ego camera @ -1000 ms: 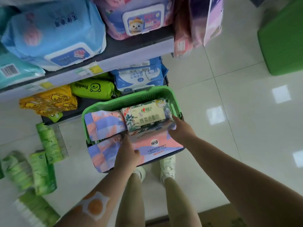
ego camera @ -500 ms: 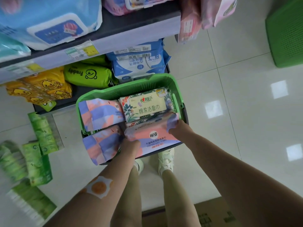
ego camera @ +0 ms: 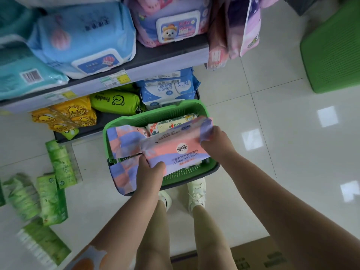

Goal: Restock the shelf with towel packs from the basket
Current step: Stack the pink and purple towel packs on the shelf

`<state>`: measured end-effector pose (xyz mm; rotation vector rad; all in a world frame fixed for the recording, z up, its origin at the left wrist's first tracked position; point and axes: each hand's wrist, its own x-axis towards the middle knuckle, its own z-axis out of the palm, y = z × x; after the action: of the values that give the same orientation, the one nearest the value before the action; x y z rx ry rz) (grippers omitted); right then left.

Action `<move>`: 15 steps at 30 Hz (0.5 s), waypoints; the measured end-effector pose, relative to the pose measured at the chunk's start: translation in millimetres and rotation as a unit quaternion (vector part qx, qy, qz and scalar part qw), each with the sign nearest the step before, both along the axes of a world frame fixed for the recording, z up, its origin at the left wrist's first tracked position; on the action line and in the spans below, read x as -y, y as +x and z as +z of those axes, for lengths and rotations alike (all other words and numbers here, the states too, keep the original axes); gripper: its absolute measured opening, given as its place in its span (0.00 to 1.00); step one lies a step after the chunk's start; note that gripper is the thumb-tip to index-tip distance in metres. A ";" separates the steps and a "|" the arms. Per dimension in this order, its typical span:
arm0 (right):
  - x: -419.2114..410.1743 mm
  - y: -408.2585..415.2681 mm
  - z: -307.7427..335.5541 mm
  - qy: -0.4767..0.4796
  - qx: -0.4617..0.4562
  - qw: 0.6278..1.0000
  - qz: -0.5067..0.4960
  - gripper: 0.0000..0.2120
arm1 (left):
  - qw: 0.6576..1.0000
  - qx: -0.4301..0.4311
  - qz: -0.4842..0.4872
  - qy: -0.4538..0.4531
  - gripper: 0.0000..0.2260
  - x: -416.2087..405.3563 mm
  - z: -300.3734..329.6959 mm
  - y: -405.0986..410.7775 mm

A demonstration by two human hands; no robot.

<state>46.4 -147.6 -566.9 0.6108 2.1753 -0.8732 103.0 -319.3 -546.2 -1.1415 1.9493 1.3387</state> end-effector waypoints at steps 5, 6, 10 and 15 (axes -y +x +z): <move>-6.6 -31.4 78.2 -0.010 -0.108 0.994 -0.021 0.18 | 0.991 -0.128 0.004 0.033 0.23 3.0 77.1 -25.2; -7.8 -36.7 94.9 -0.003 -0.135 0.991 -0.023 0.15 | 0.987 -0.153 0.003 0.038 0.20 2.9 91.7 -30.1; -9.7 -51.1 158.7 0.014 -0.266 0.964 -0.005 0.06 | 0.973 -0.222 0.017 0.055 0.19 0.5 147.7 -48.0; -13.2 -62.0 225.0 0.009 -0.375 0.927 -0.009 0.07 | 0.961 -0.266 0.024 0.078 0.26 2.9 199.5 -83.1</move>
<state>-15.5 -134.4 -341.8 0.3212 2.8547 -1.2436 19.8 -322.1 -346.7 -0.8098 2.1263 1.9422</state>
